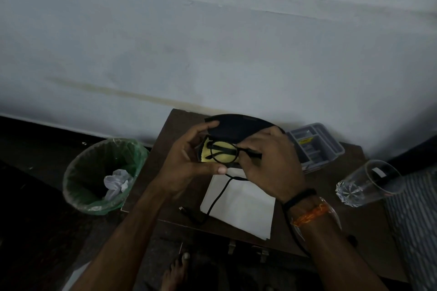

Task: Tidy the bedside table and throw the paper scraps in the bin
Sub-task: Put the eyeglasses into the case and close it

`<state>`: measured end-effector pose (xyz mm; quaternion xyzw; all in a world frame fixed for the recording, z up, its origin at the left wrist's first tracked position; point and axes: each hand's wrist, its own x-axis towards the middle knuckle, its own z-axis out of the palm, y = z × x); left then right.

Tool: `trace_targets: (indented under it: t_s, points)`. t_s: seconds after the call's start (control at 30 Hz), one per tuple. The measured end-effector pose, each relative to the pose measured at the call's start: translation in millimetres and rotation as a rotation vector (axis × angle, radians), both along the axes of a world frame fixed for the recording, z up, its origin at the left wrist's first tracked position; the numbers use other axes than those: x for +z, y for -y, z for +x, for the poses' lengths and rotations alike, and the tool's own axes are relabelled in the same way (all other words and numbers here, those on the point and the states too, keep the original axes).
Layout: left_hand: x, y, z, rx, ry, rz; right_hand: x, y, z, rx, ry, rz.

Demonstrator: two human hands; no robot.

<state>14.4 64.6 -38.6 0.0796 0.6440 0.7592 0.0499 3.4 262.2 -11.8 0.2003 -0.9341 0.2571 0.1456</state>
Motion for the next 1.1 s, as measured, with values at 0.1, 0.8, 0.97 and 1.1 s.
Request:
trace_targets:
  t_s: [0.1,0.8,0.97,1.1]
  points:
    - [1.3,1.0,-0.9,0.017,0.005,0.027,0.3,2.6,0.7,0.009,-0.033,-0.027]
    - [4.3,-18.6,-1.5,-0.049,0.037,0.223,7.5,-23.1,29.7,-0.229,-0.332,-0.356]
    - [4.5,-23.4,1.1,-0.042,0.083,0.249,5.7,-33.2,33.6,-0.402,0.005,-0.802]
    - [4.5,-29.6,2.1,-0.038,0.101,0.228,6.7,-37.0,33.2,-0.303,0.576,-1.274]
